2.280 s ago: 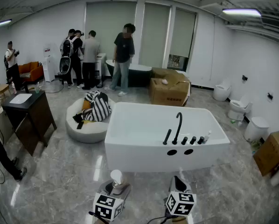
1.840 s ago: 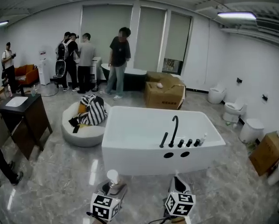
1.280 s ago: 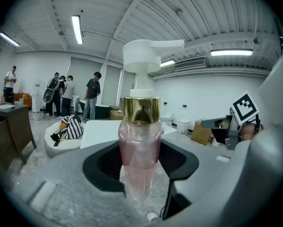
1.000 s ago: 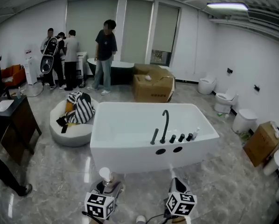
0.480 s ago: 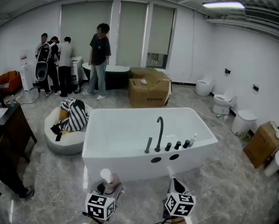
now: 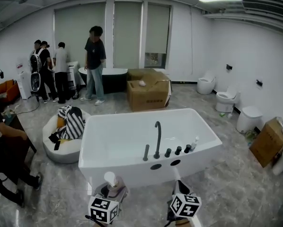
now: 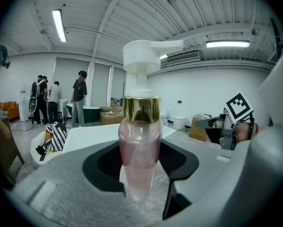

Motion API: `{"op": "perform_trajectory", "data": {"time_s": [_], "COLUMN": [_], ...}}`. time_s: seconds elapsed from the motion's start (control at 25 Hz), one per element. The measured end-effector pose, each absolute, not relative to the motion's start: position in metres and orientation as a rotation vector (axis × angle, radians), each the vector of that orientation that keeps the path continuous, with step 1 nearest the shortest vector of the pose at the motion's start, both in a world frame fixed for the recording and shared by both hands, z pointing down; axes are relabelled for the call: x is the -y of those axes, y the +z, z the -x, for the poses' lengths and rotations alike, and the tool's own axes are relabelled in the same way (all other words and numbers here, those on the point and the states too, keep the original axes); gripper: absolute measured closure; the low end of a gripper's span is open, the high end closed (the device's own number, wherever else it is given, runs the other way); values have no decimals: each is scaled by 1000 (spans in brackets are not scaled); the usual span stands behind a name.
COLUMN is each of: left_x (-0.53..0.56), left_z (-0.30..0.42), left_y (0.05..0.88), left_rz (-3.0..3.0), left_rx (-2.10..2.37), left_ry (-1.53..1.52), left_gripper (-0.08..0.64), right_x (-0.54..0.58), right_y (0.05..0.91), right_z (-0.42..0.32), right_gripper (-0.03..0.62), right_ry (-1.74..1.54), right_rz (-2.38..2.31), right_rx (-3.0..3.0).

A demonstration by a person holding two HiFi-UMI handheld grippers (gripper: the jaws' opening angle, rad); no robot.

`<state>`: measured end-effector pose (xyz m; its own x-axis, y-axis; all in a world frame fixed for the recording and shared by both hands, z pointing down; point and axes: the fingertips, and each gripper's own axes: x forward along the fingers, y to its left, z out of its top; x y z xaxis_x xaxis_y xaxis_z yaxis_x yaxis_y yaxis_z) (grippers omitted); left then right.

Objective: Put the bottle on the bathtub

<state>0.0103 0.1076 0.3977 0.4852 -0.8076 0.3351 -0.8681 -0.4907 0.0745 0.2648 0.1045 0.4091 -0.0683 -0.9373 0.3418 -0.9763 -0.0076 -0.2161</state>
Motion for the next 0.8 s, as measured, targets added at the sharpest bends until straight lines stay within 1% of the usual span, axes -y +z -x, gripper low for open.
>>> {"op": "perform_trajectory", "data": {"time_s": [0.8], "left_x": [-30], "left_z": [-58], "left_y": [404], "left_rz": [-2489], "left_rx": [1459], "left_ry": [410], "left_gripper": [333], "right_x": [-19], "right_y": [422], "right_z": [-304], "right_gripper": [589], "right_ry": [718], "right_rz": [-1993], "right_rx": [2219]}}
